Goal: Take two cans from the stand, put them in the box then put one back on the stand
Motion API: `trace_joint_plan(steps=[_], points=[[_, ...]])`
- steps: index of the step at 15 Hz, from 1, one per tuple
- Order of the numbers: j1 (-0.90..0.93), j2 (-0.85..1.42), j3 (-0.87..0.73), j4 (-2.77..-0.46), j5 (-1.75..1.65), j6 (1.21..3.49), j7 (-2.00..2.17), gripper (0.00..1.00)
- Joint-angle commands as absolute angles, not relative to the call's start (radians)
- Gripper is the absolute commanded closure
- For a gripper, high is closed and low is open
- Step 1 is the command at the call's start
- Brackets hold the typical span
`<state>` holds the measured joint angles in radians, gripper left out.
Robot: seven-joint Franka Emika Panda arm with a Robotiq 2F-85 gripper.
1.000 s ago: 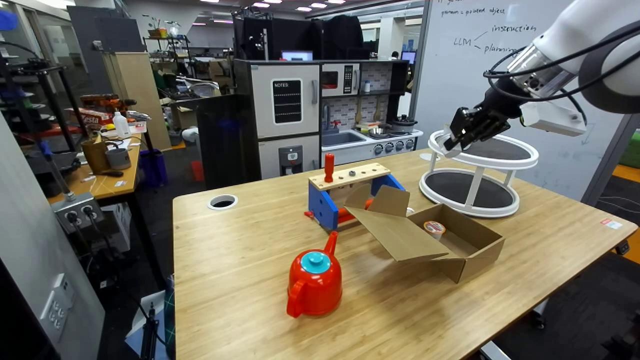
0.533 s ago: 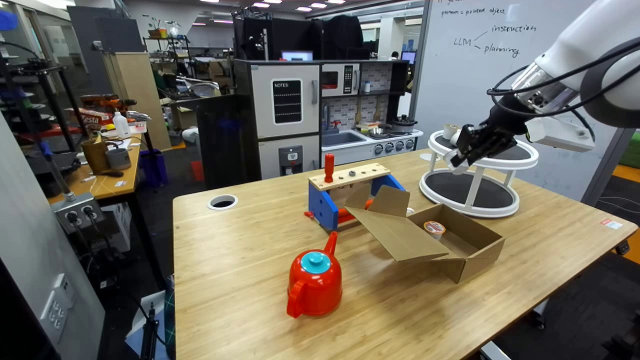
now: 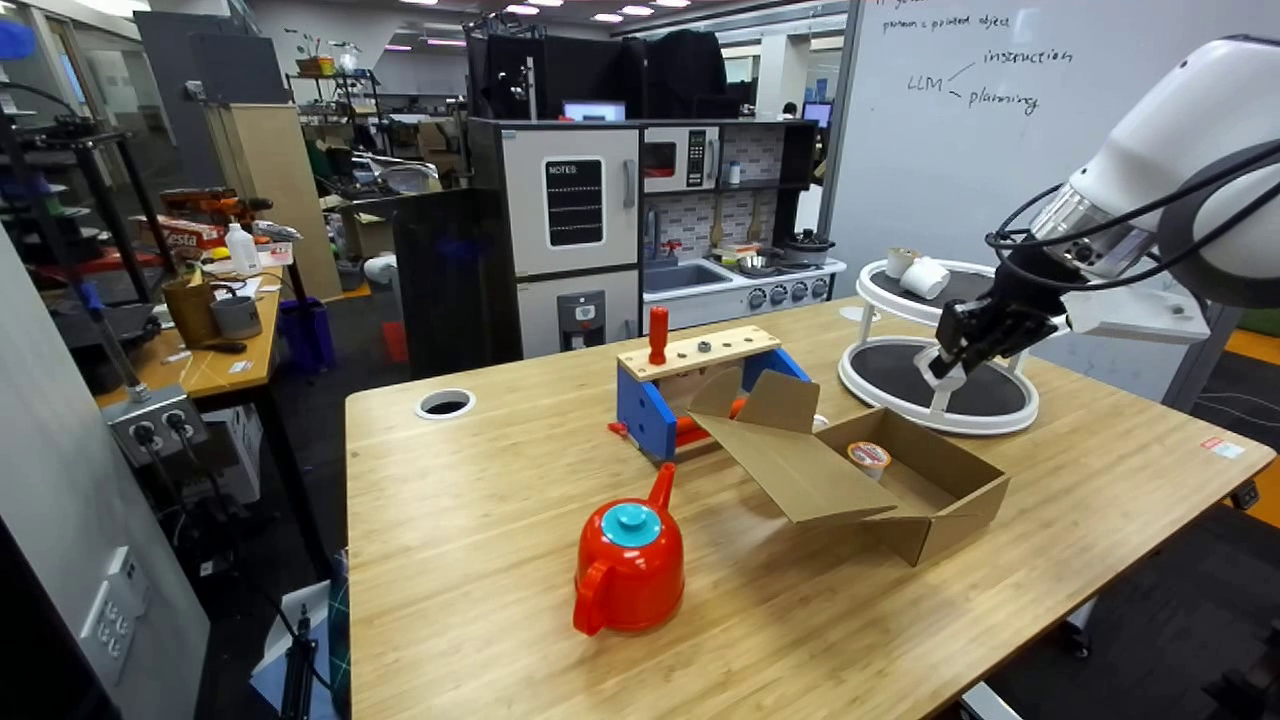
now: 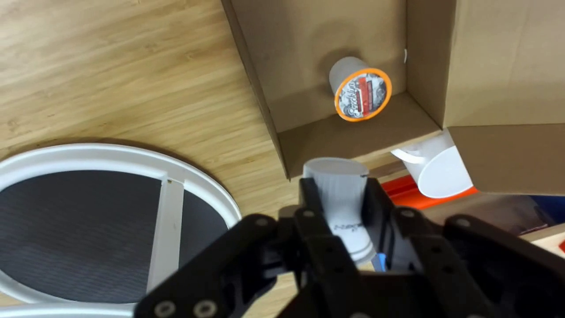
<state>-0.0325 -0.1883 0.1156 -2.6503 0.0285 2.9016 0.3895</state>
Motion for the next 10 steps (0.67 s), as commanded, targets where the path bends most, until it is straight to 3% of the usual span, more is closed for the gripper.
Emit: trace_joint_plan(steps=[1, 10], points=[[-0.036, -0.166, 0.133, -2.636, 0.010, 2.894, 0.412, 0.93], [-0.104, -0.162, 0.143, -2.646, -0.148, 2.884, 0.476, 0.93]])
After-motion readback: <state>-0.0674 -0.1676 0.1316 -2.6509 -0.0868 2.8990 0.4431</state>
